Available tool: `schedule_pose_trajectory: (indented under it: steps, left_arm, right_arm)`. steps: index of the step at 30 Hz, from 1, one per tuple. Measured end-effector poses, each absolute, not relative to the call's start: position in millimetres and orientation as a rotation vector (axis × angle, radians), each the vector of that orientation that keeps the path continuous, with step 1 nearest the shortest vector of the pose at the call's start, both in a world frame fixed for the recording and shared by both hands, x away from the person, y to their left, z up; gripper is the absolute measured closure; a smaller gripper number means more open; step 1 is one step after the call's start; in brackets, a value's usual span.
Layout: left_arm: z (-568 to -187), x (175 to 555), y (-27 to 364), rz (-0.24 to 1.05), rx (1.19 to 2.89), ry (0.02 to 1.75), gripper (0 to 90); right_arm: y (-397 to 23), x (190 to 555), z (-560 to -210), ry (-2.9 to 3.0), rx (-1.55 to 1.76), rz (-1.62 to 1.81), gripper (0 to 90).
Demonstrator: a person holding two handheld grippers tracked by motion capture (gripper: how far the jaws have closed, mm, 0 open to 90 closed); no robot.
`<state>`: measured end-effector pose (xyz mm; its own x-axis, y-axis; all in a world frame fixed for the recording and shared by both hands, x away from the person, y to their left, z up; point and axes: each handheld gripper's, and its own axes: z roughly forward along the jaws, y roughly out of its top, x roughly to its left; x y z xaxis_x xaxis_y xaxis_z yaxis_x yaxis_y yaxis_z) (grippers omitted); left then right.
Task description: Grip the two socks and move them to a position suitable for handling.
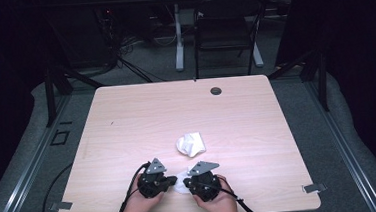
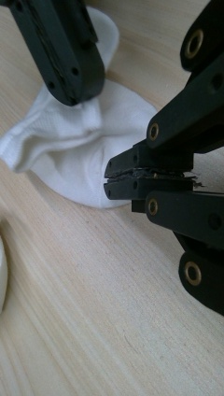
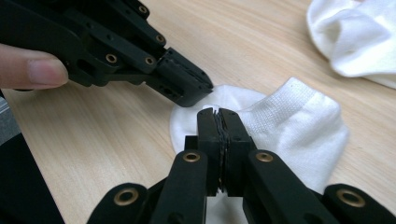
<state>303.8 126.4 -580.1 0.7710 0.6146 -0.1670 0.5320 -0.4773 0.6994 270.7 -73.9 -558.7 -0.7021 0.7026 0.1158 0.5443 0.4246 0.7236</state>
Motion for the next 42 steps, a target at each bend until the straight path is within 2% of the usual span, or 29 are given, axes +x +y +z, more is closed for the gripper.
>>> schedule_pose_trajectory:
  steps: [20, 42]
  left_arm:
    - [-578.7, 300.5, 128.1, 0.140, 2.199, 0.849, 88.2]
    - [-577.9, 298.2, 129.5, 0.128, 2.203, 0.863, 87.8]
  right_arm:
    - [-116.5, 258.8, -532.8, 2.382, 1.138, 1.180, 88.9]
    - [-158.1, 252.3, -545.0, 2.358, 1.255, 1.090, 88.7]
